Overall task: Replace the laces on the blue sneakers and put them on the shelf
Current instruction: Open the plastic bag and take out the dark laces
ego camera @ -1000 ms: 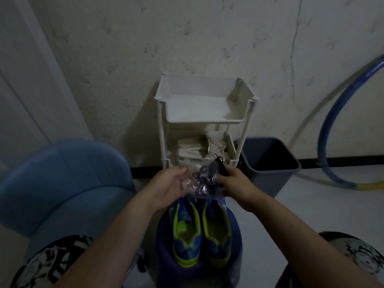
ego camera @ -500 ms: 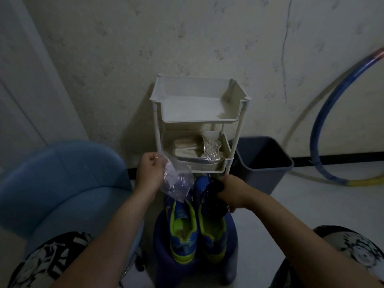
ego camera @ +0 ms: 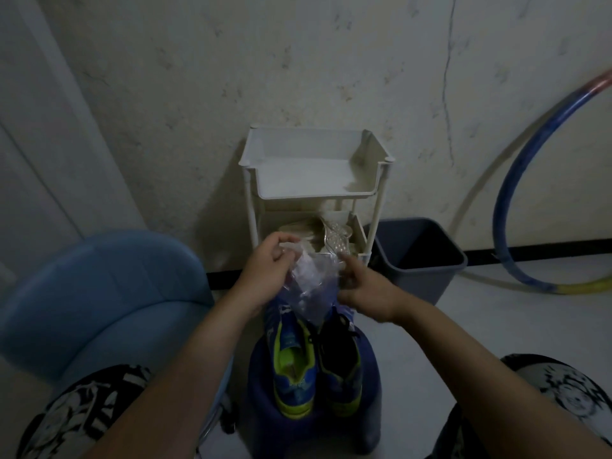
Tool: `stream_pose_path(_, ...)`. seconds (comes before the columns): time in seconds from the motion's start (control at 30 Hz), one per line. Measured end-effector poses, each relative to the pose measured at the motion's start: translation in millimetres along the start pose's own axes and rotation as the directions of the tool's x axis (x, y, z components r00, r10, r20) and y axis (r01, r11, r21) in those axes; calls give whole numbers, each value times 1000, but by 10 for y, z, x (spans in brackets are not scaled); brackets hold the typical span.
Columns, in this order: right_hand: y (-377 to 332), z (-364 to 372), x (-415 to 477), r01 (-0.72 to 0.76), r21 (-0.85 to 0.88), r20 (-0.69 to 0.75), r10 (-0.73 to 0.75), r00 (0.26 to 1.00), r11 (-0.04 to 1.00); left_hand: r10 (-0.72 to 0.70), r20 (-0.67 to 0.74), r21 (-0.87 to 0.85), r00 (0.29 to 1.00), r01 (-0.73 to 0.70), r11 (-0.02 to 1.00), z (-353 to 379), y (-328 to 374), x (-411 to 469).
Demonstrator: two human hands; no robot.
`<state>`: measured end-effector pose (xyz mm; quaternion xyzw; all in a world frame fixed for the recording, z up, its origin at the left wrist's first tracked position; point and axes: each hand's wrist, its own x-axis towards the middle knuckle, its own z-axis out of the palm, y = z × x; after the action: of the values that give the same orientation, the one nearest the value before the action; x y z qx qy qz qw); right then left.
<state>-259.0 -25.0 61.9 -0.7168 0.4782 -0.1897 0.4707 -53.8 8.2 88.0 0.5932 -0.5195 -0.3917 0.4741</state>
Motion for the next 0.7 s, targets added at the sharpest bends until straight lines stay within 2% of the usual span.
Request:
stream_pose_path(0.03, -16, -25, -7, 49, 136, -8, -49, 999, 989, -48, 10, -73, 999, 49, 996, 42, 18, -1)
stream_pose_path(0.1, -64, -50, -29, 129, 195, 0, -131, 991, 972, -127, 36, -186, 991, 131, 974, 107, 15, 32)
stream_pose_path(0.17, -99, -42, -33, 197, 69, -27, -196, 980, 978, -142, 67, -179, 988, 152, 972, 154, -29, 69)
stream_pose_path(0.27, -43, -135, -29, 218, -130, -138, -236, 962, 967, -77, 112, 56, 991, 71, 996, 356, -87, 116)
stream_pose_path(0.3, 8, -205, -17, 189, -142, -173, -213, 962, 972, -61, 101, 104, 993, 50, 993, 450, -98, 143)
stream_pose_path(0.4, 210, -463, 12, 101, -90, -231, -119, 966, 991, -38, 77, 97, 996, 30, 995, 772, -40, 267)
stream_pose_path(0.57, 764, -1007, 150, -134, -158, -336, 74, 939, 978, -112, 350, 215, 930, 36, 976, 1544, 93, 576)
stream_pose_path(0.7, 1261, -1453, 387, -288, -100, -486, 206, 849, 953, -89, 426, 350, 900, -73, 934, 2179, -47, 882)
